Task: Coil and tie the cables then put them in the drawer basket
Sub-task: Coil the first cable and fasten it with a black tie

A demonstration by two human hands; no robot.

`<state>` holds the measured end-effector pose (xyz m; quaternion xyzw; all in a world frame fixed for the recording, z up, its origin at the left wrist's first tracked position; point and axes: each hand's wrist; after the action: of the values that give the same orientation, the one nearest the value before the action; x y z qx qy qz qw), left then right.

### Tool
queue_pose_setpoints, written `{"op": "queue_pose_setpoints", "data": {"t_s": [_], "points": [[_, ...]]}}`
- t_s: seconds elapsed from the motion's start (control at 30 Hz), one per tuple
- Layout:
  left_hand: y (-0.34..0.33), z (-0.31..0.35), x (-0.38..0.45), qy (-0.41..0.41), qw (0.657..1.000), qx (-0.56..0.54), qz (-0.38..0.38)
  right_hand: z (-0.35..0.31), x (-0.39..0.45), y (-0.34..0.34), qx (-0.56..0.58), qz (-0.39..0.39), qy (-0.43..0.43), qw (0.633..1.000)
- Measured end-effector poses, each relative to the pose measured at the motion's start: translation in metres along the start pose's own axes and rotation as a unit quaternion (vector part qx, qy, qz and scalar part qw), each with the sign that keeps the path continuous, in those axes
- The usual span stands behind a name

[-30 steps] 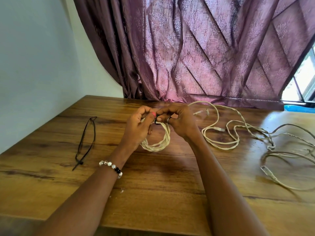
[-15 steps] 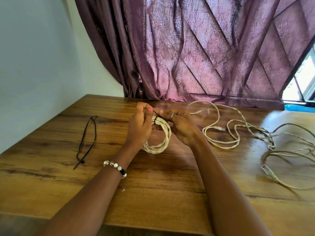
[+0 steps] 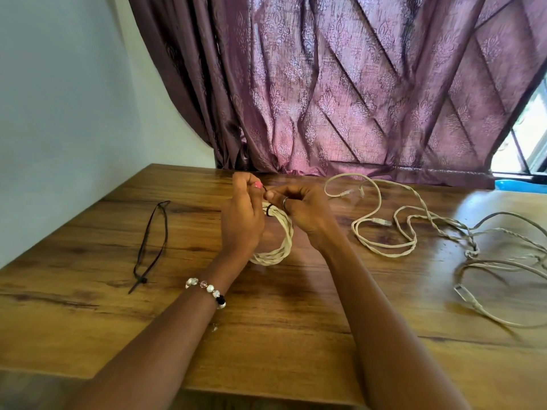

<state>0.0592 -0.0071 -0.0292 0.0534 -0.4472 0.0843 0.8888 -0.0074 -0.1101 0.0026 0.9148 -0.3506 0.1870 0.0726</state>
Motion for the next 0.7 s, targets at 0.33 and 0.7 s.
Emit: {"op": "queue_pose_setpoints", "data": {"t_s": [0.33, 0.7], "points": [[0.0, 0.012, -0.002, 0.055, 0.989, -0.021, -0.135, -0.002, 0.003, 0.006, 0.105, 0.129, -0.088, 0.982], [-0.006, 0.008, -0.002, 0.058, 0.973, -0.101, -0.2, -0.006, 0.005, 0.003, 0.009, 0.097, 0.106, 0.99]]}}
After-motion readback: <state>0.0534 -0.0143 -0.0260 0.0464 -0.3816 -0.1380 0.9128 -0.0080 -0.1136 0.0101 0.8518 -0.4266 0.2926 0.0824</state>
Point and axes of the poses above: each hand's wrist, its own x-axis towards the middle knuckle, its own y-axis out of the back of the hand, z = x × y, and after that the axes turned 15 degrees about z, right-handed
